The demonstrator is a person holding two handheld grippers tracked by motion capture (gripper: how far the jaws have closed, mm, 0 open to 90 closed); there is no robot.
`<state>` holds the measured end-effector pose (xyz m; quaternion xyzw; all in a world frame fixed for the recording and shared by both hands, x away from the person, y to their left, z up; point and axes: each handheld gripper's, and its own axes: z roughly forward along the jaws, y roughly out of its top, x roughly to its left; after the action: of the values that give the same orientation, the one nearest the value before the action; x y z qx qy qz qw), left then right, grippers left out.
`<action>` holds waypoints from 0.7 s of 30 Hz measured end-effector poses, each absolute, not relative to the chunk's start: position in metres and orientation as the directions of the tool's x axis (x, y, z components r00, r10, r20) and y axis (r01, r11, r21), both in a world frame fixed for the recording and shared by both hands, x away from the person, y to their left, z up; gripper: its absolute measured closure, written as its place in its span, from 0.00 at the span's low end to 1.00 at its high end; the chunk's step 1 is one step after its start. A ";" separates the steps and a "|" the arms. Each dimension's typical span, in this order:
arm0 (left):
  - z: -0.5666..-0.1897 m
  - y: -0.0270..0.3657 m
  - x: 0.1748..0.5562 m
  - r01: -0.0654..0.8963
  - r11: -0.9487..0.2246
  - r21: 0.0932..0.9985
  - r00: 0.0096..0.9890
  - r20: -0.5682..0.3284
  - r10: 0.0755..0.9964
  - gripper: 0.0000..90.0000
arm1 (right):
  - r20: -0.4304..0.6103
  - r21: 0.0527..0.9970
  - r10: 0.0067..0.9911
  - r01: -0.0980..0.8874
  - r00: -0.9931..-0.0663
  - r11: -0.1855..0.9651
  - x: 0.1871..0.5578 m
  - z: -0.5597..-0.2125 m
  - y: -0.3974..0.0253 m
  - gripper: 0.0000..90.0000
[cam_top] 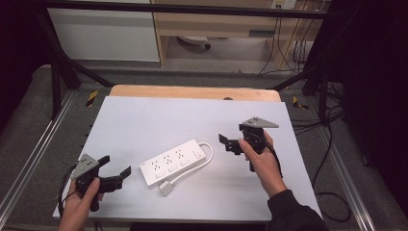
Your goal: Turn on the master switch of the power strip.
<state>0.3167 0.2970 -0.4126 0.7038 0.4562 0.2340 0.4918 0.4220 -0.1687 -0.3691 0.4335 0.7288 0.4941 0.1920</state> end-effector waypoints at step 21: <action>-0.411 0.301 0.317 0.394 -0.078 0.916 0.460 -0.123 0.879 0.06 | 0.145 0.917 0.864 0.394 -0.481 0.065 0.403 -0.365 -0.231 0.08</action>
<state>0.3169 0.3006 -0.4109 0.6929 0.4592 0.2429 0.4999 0.4031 -0.2309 -0.3650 0.4544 0.6926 0.5108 0.2301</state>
